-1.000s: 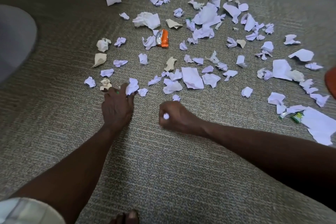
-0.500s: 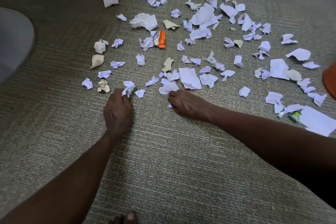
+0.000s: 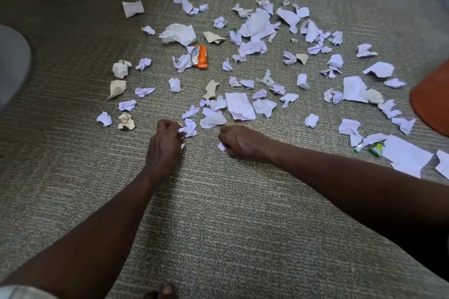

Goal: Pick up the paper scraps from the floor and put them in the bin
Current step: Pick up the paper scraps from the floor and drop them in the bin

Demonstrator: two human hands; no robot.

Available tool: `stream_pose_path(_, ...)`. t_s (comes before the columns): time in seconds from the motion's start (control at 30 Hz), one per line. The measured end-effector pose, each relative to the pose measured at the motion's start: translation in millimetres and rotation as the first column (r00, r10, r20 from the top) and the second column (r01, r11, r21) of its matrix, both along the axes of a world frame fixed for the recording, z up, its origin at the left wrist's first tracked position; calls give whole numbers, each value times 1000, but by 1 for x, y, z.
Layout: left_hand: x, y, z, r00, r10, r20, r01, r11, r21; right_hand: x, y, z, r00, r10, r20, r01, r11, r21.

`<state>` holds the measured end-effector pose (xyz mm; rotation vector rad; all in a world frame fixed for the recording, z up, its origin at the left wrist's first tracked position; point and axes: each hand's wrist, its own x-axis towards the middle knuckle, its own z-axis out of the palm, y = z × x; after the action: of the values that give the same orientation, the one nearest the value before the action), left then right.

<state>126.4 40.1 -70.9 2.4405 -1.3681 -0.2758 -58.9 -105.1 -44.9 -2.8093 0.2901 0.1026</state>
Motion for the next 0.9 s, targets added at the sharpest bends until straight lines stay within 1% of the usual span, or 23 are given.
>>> stream_pose_path(0.07, -2, 0, -3, 1000, -20, 23, 21, 999, -42, -7, -2, 0, 998, -53, -16, 53, 996, 65)
stream_pose_path(0.13, -7, -1, -8, 999, 3, 40, 1, 995, -99, -13, -5, 1, 981, -194, -9, 192, 962, 193)
stream_pose_path(0.17, -11, -1, -10, 999, 42, 23, -38, 990, -137, -14, -6, 3, 958, -287, -13, 279, 920, 275)
stream_pose_path(0.2, -17, -3, -11, 995, 97, -20, -99, 979, -179, -14, -8, 6, 920, -390, -30, 373, 852, 367)
stream_pose_path(0.27, -30, -7, -9, 963, 218, -157, -252, 936, -248, -14, -9, 14, 821, -564, -83, 506, 653, 564)
stream_pose_path(0.33, -44, -14, 1, 902, 296, -315, -389, 875, -290, -13, -9, 26, 727, -668, -158, 532, 402, 746)
stream_pose_path(0.37, -52, -18, 9, 870, 298, -392, -430, 848, -309, -11, -8, 32, 689, -696, -201, 512, 272, 815)
stream_pose_path(0.43, -68, -27, 28, 825, 215, -522, -445, 816, -368, -6, -7, 46, 623, -739, -257, 462, 82, 883)
stream_pose_path(0.5, -79, -39, 49, 782, 112, -614, -442, 794, -417, 0, -3, 63, 570, -768, -292, 378, -71, 923)
stream_pose_path(0.57, -88, -54, 71, 688, 50, -724, -492, 766, -414, 6, 1, 81, 536, -787, -306, 286, -171, 943)
stream_pose_path(0.63, -96, -71, 92, 602, 29, -798, -550, 740, -388, 9, 4, 101, 488, -818, -306, 251, -205, 946)
stream_pose_path(0.7, -107, -86, 118, 582, 34, -812, -589, 706, -393, 10, 3, 122, 403, -860, -312, 235, -232, 944)
stream_pose_path(0.77, -121, -99, 144, 562, 37, -826, -627, 670, -397, 7, 2, 145, 329, -903, -278, 161, -236, 958)
stream_pose_path(0.83, -136, -113, 170, 522, 18, -853, -647, 660, -382, -1, -3, 165, 303, -931, -205, 114, -178, 977)
stream_pose_path(0.87, -145, -120, 185, 503, -11, -864, -648, 657, -386, -7, -6, 176, 275, -949, -155, 126, -125, 984)
stream_pose_path(0.9, -155, -128, 198, 498, -38, -866, -644, 653, -399, -13, -9, 187, 224, -969, -100, 134, -71, 988)
